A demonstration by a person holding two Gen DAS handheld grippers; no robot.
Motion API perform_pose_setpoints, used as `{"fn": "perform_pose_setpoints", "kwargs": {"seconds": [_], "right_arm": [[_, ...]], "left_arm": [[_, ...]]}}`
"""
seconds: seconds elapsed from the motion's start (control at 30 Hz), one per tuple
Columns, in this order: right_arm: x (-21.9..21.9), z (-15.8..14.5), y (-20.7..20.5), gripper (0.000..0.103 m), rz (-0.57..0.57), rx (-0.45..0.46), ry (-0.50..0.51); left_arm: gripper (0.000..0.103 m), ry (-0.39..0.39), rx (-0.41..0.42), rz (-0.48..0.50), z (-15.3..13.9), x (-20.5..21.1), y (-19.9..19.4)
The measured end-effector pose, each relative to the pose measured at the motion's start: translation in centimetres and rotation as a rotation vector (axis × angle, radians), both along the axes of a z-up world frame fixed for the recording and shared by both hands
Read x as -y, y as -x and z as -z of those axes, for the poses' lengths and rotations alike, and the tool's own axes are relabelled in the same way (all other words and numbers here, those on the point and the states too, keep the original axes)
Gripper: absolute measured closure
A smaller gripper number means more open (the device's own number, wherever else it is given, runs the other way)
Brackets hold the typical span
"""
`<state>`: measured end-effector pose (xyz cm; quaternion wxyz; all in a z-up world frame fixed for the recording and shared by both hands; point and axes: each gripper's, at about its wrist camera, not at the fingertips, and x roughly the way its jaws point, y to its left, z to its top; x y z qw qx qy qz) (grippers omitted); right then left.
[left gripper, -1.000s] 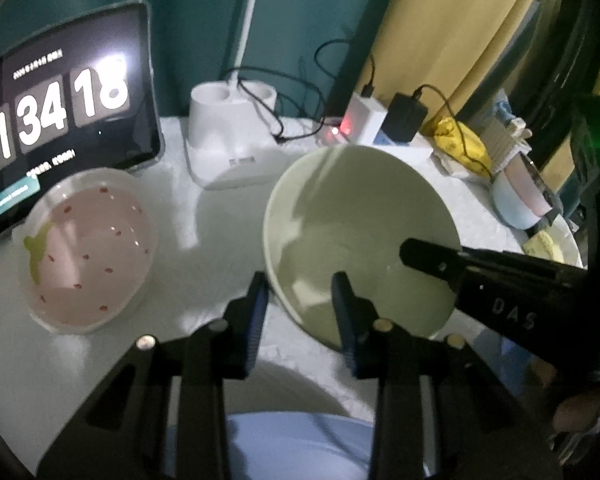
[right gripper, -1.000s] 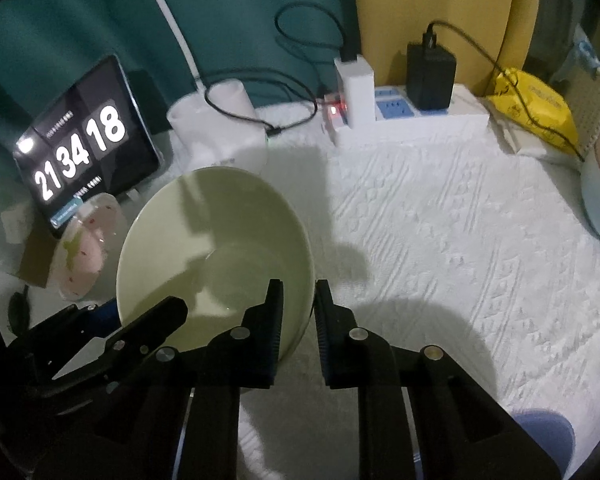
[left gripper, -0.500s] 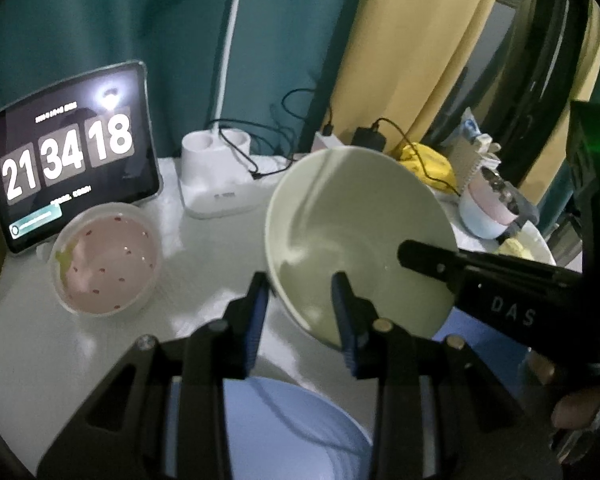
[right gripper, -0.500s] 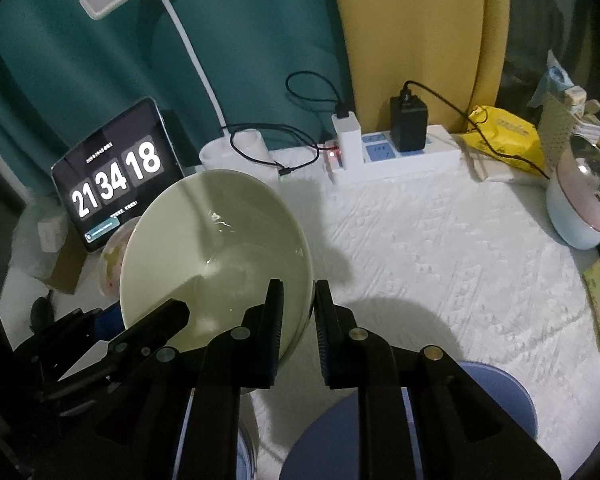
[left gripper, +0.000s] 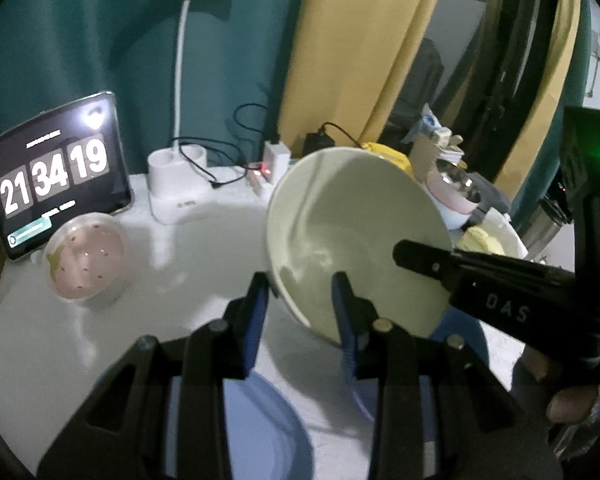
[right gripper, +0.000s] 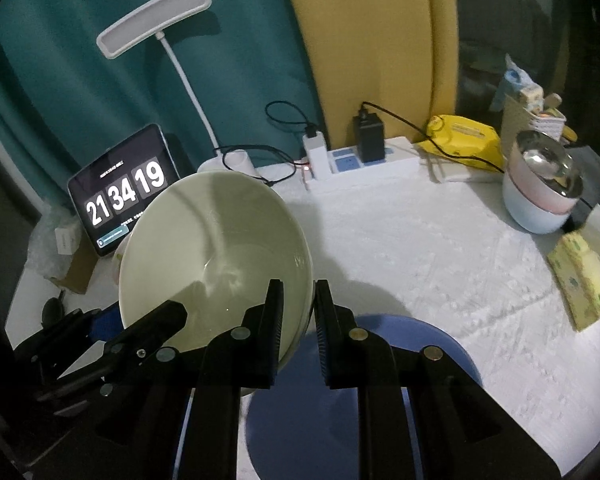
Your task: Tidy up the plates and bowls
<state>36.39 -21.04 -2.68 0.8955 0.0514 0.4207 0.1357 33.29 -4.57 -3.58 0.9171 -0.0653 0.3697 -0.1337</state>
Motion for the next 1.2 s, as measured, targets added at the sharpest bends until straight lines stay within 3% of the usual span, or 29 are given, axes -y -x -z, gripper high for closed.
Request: {"fn": "perform_pose_setpoints", "kwargs": {"seconds": [0.3,0.57,0.73,1.03,1.2], "right_arm": [[3.8,1.2,2.3,0.086,0.034,-0.021,0.0],[6.7,5.0,3.4,0.086,0.055,-0.106,0.016],[7.3,6.6,3.4,0.086,0.059,-0.149,0.02],[6.6,6.9,3.1,0.084,0.079,-0.141,0.111],[6.4,6.3,3.2,0.071,0.072,-0.101,0.148]], "left_arm": [[0.069,-0.008,-0.03,0.058,1.1,3.9,1.7],[0.069,-0.035,-0.104,0.09,4.3,6.6,2.3],[0.069,-0.052,-0.128,0.096,5.5,7.4,2.5],[0.068,-0.062,-0.118,0.103,5.4,7.5,2.5],[0.068,-0.059,-0.112,0.098,4.9,7.0,2.6]]}}
